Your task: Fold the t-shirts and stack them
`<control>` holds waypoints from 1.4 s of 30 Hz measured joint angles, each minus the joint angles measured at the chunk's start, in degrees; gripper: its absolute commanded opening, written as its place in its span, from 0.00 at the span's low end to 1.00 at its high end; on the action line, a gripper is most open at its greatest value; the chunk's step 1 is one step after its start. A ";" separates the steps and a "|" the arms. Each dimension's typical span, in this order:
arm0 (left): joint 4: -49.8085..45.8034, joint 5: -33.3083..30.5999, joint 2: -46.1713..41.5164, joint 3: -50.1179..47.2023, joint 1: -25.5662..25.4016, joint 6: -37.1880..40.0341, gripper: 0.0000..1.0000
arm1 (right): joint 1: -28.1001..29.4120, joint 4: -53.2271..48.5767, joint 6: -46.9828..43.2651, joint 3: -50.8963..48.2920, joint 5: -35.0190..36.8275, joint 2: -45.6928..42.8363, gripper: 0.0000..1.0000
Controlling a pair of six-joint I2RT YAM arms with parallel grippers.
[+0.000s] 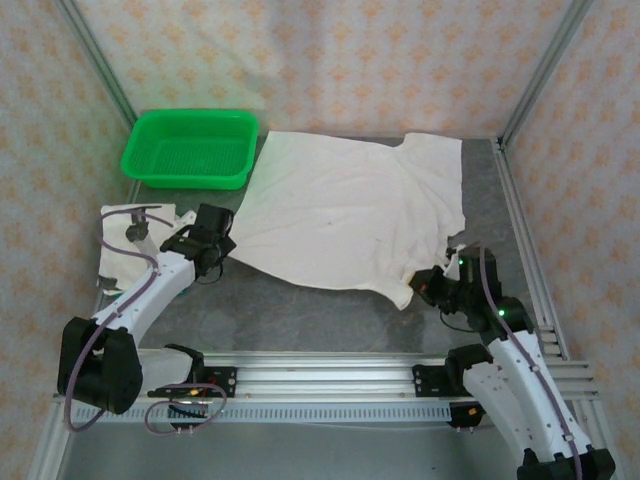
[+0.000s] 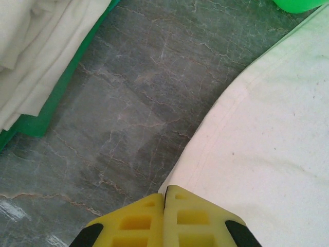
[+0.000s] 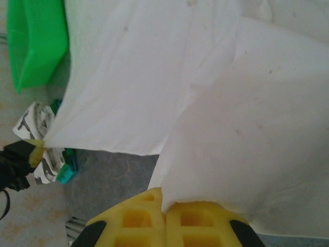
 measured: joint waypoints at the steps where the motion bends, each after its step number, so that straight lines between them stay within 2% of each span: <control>1: -0.02 -0.09 -0.02 -0.04 0.00 -0.02 0.08 | 0.52 -0.11 0.50 -0.98 -0.48 0.17 0.40; 2: -0.07 -0.22 -0.02 -0.11 0.00 -0.04 0.16 | 1.01 -0.46 0.81 -1.64 -0.85 0.48 0.55; 3: -0.17 -0.42 -0.02 -0.22 0.00 0.13 0.30 | 1.42 -1.09 0.76 -1.79 -0.98 0.87 0.64; 5: -0.50 -1.05 -0.02 -0.28 0.02 0.35 0.66 | 1.64 -2.14 0.07 -1.09 -0.17 1.46 0.70; 6: -0.63 -1.22 -0.07 -0.28 0.04 0.39 0.78 | 1.64 -3.17 -0.35 -0.26 1.01 1.77 0.71; 8: -1.07 -1.97 -0.48 -0.28 0.04 0.76 0.96 | 1.64 -6.49 -2.38 3.58 5.01 2.84 0.74; 9: -1.27 -2.47 -0.79 -0.24 0.04 1.07 1.00 | 1.62 -7.74 -3.30 5.60 6.99 3.54 0.74; 13: -2.12 -4.07 -1.33 1.55 -0.07 3.08 1.00 | 0.44 -10.40 -7.74 13.75 16.92 7.58 0.74; 18: 0.00 -2.67 4.13 6.73 -3.45 6.43 0.97 | -5.46 -6.73 -10.86 14.08 23.71 13.94 0.61; 22: 3.23 0.66 15.74 12.90 -7.13 8.22 0.89 | -11.37 2.05 -9.84 11.13 25.16 23.58 0.47; 27: 6.75 4.61 24.81 15.54 -9.09 8.94 0.80 | -16.09 12.61 -6.51 4.63 24.96 32.28 0.41; 30: 8.17 6.40 28.55 16.94 -9.05 8.94 0.74 | -17.92 16.57 -5.27 3.72 24.94 36.52 0.33; 35: 9.94 8.11 32.57 17.44 -9.03 8.76 0.72 | -21.42 22.67 -4.33 3.72 24.28 40.33 0.07; 37: 10.73 8.28 32.89 16.52 -9.03 8.55 0.72 | -22.95 24.11 -4.24 3.61 23.63 41.11 0.00; 42: 14.21 8.26 31.91 11.91 -9.03 7.10 0.72 | -28.33 26.05 -4.90 3.21 21.27 41.94 0.00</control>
